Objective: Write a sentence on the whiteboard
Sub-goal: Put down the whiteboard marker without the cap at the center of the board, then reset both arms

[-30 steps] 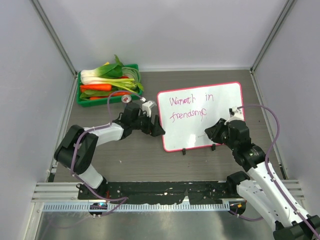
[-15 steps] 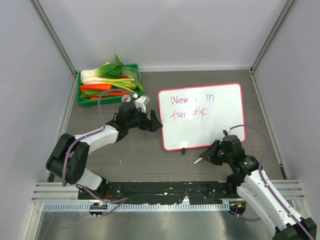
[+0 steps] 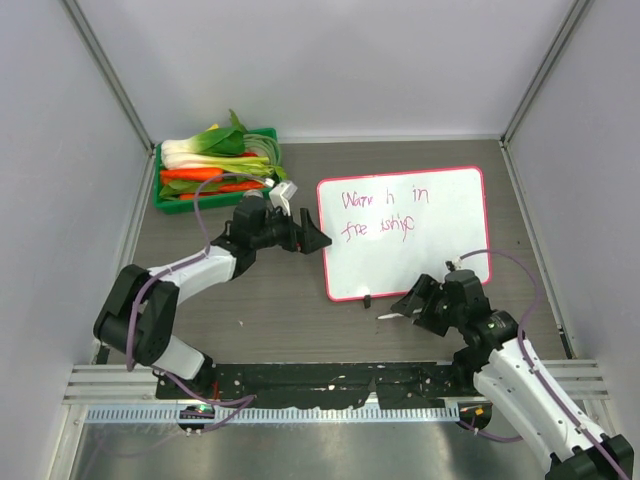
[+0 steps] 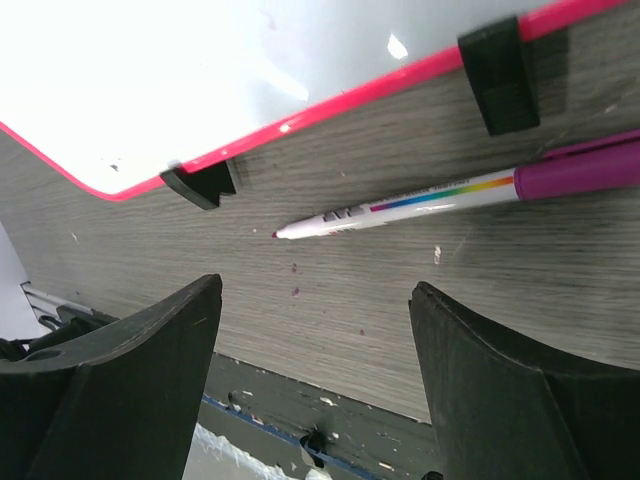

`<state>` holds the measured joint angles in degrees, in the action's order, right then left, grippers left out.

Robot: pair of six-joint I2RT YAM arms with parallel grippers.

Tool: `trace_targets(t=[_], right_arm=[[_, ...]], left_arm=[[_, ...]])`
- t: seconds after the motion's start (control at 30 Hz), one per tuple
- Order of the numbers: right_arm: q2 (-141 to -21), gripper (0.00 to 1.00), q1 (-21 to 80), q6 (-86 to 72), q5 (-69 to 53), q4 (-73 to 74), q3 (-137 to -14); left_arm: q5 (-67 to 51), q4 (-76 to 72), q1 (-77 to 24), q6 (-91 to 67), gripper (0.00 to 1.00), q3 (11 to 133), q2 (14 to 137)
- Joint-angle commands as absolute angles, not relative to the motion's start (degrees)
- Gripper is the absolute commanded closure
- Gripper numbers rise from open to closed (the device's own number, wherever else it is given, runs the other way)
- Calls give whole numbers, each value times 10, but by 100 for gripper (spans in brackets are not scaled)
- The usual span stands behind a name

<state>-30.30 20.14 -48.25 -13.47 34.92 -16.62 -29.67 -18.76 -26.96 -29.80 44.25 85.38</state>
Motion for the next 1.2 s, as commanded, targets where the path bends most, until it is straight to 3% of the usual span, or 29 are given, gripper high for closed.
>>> trace_targets(t=[0.0,0.37,0.53,0.77,0.8,1.07,1.17], right_arm=[[-299,19,200,-454,-105,341,-218],[-306,18,201,-439,-90,311,-236],[-331,18,200,-433,-96,280,-243],[-359,17,200,-404,-69,254,-280],[-360,17,200,-401,-59,253,-285],[-409,14,200,-359,-13,203,-344],[-431,7,200,-340,-7,163,-355]], left_arm=[[-348,-257,-258,-332,15,461,881],[-399,-307,-249,-358,20,475,934],[-374,-283,-245,-336,17,461,906],[-240,-155,-245,-272,6,449,803],[-209,-136,-245,-271,0,449,790],[-30,16,-245,-281,0,486,701],[52,75,-245,-288,0,507,678]])
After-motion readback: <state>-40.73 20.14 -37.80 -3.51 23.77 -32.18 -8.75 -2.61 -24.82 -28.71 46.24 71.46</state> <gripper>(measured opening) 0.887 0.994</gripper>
